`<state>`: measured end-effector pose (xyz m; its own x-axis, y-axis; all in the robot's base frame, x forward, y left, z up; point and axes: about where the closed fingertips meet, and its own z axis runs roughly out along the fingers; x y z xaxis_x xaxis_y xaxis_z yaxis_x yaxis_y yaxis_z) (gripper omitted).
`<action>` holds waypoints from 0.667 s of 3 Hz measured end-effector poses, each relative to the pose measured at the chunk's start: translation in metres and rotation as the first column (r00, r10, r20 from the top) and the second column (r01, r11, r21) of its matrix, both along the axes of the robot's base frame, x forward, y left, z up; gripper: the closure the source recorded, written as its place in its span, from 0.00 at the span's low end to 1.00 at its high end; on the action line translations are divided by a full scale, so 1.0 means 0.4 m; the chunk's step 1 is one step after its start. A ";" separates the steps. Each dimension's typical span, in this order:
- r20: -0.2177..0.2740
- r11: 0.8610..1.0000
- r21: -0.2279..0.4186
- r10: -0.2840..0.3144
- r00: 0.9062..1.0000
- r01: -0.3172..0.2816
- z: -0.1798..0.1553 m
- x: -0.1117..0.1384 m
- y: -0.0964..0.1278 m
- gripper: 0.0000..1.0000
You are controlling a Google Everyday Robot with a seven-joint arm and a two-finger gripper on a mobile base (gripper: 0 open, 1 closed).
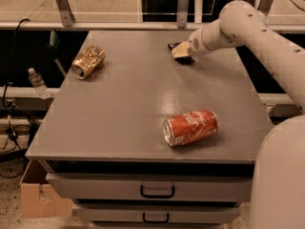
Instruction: Move rxbar blueberry near coke can
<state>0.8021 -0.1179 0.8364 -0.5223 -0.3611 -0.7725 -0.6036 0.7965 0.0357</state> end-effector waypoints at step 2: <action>0.090 0.997 0.045 0.063 0.994 -0.067 0.102 -0.020 0.014 1.00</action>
Offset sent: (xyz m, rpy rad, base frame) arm -0.0189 0.0056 0.0882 0.0808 -0.1886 0.1310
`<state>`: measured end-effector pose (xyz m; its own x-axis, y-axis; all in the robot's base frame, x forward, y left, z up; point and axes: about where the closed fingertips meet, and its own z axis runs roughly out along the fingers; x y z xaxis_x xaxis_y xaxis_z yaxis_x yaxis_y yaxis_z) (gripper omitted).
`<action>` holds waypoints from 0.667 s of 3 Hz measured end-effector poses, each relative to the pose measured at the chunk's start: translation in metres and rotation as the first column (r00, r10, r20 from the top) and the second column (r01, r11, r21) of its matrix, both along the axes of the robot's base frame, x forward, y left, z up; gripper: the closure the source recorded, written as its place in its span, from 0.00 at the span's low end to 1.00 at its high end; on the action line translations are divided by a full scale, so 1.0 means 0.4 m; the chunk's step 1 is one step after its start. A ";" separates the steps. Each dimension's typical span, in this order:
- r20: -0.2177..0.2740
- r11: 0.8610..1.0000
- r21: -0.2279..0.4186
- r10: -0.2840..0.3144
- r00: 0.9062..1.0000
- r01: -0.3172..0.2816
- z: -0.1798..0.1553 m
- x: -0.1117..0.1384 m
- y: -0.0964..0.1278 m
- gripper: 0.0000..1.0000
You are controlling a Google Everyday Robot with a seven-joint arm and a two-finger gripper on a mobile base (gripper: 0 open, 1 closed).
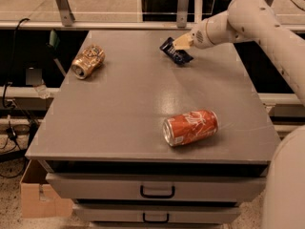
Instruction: Move rxbar blueberry near coke can
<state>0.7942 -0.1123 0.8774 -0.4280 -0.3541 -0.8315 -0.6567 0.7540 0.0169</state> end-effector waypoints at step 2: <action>0.186 0.993 -0.011 0.118 0.976 -0.118 0.199 -0.069 0.003 1.00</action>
Offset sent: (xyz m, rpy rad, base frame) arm -0.0497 -0.0097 0.1316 -0.0214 -0.3104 0.1761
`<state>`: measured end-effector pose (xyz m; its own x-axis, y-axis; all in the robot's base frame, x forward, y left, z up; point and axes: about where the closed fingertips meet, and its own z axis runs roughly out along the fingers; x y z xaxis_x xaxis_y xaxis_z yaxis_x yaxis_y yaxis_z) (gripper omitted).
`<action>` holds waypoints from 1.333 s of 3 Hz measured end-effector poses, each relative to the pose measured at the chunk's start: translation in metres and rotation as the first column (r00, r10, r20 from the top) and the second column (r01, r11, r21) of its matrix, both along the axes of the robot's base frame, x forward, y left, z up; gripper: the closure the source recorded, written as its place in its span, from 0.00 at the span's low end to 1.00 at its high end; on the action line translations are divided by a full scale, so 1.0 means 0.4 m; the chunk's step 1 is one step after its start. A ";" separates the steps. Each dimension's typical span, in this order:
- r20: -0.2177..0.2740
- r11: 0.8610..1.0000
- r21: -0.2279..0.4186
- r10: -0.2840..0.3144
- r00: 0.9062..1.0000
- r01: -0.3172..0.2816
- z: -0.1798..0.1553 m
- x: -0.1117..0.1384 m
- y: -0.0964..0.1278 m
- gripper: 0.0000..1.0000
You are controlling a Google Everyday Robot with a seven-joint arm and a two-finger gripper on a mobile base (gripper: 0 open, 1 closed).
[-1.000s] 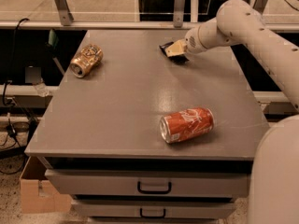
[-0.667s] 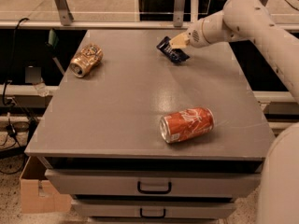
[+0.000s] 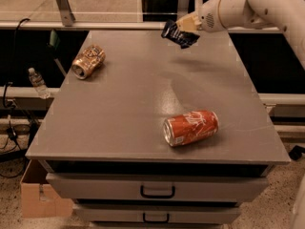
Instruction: Move rxbar blueberry near coke can
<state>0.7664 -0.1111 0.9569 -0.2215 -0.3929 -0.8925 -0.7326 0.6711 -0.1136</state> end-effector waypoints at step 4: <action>-0.071 0.985 -0.058 0.156 0.985 -0.161 -0.083 -0.158 0.077 1.00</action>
Offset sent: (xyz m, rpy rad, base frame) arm -0.0131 0.0197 -0.0076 -0.0289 -0.0093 0.0863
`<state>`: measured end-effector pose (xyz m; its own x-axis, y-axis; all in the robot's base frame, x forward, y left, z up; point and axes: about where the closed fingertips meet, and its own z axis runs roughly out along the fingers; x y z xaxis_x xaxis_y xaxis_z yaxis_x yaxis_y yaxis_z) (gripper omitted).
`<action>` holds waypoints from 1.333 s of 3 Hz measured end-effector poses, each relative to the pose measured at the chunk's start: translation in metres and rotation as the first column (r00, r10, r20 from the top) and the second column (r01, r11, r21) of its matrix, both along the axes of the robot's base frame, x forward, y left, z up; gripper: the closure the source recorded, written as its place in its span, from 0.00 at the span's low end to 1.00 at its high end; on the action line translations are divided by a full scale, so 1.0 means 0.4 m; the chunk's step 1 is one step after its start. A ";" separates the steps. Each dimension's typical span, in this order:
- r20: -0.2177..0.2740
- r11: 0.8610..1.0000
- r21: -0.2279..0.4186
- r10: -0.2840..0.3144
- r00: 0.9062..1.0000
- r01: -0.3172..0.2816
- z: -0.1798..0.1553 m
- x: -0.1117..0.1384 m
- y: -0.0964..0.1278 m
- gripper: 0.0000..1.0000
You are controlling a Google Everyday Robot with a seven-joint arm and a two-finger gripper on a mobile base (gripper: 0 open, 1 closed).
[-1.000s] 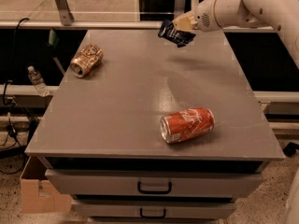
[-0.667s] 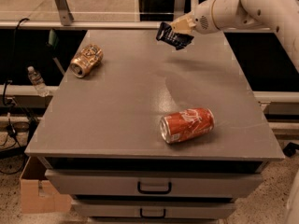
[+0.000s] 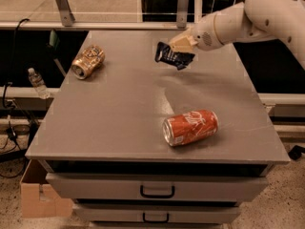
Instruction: Move rxbar blueberry near coke can
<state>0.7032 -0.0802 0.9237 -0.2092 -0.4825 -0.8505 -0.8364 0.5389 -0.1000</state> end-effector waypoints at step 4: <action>-0.198 0.989 -0.139 -0.083 0.977 0.056 -0.110 -0.269 -0.133 1.00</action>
Offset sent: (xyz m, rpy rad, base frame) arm -0.0990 -0.0627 -0.0354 -0.1462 0.1626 -0.0838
